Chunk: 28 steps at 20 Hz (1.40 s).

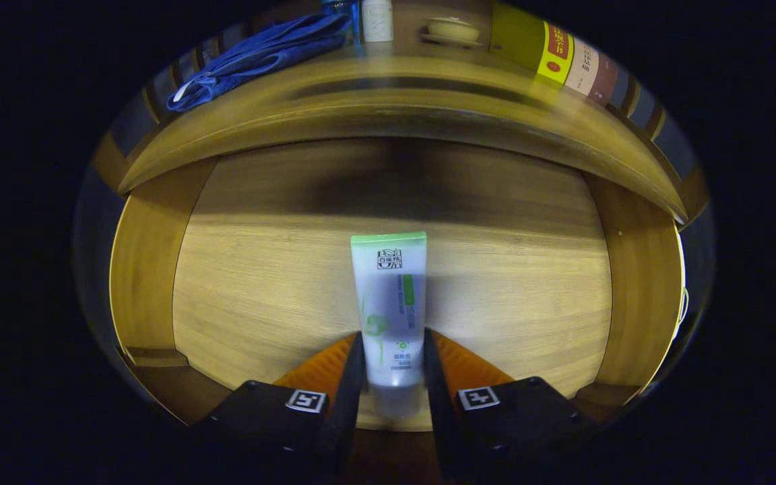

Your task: Pull open the drawer, take out the items inside it, and place them on the countertop above the cabinet.

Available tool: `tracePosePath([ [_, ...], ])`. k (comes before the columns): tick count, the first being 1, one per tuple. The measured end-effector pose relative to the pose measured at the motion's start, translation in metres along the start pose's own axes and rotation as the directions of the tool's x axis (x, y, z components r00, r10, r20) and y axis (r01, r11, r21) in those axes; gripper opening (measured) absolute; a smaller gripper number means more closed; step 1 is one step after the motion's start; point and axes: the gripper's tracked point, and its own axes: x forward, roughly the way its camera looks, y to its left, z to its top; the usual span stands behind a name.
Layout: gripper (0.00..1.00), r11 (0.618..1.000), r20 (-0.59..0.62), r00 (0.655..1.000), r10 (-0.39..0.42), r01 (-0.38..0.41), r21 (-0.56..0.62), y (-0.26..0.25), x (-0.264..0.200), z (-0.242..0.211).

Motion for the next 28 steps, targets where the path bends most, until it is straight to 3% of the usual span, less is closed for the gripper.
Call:
tracePosePath([
  [6,0.51,0.998,0.131,0.99,0.054,-0.056,0.01,0.005,-0.034,0.029],
  [12,0.51,0.993,0.282,0.954,0.103,-0.113,0.02,0.011,-0.062,0.047],
  [18,0.51,0.988,0.41,0.9,0.145,-0.156,-0.007,0.014,-0.109,0.058],
  [23,0.51,0.995,0.569,0.817,0.09,-0.099,-0.016,0.005,-0.134,0.106],
  [28,0.5,0.991,0.604,0.793,0.083,-0.129,0.034,0.005,-0.133,0.151],
])
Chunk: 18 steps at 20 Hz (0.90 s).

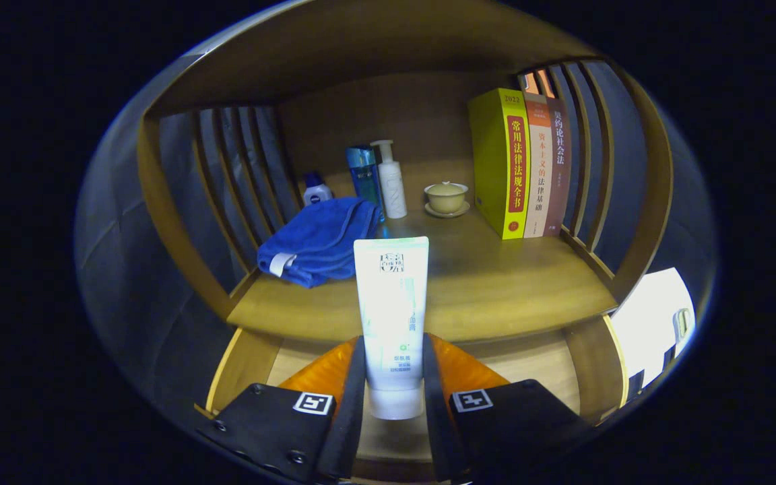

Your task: Pull open the drawer, take out the items inside it, and place them on the countertop above the cabinet.

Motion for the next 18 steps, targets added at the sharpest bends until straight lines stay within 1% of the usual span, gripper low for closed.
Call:
tracePosePath([
  [3,0.51,1.0,0.019,0.999,-0.029,0.029,0.012,-0.012,0.027,0.018],
  [8,0.51,0.997,-0.025,0.998,-0.057,0.058,0.054,-0.023,0.068,0.02],
  [13,0.5,0.996,-0.034,0.996,-0.081,0.082,0.028,-0.026,0.084,0.028],
  [15,0.51,0.996,-0.05,0.995,-0.089,0.089,0.002,-0.025,0.087,0.026],
  [18,0.52,0.996,-0.072,0.993,-0.093,0.093,0.001,-0.026,0.091,0.021],
])
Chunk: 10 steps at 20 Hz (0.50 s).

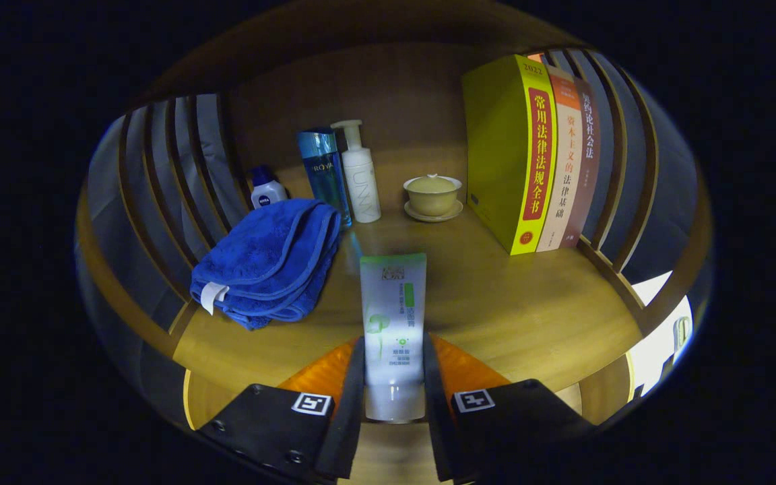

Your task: Pull open the drawer, take out the items inside it, and place them on the countertop above the cabinet.

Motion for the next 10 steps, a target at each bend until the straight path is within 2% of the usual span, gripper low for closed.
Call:
tracePosePath([
  [10,0.58,1.0,0.005,1.0,-0.014,0.014,-0.006,-0.0005,0.0055,-0.0031],
])
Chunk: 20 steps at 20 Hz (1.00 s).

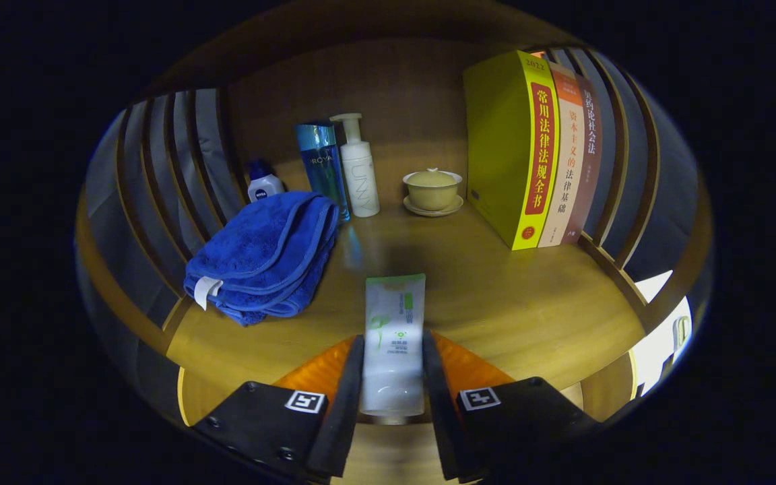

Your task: Pull open the drawer, take out the items inside it, and place them on the countertop above the cabinet.

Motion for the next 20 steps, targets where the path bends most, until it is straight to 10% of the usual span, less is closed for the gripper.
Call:
tracePosePath([
  [3,0.6,1.0,0.01,1.0,0.017,-0.017,0.018,0.003,-0.006,0.0],
  [9,0.96,0.999,0.155,0.987,0.037,-0.04,0.014,0.005,-0.033,0.022],
  [20,0.99,0.997,0.28,0.957,0.073,-0.068,-0.03,0.023,-0.124,0.0],
])
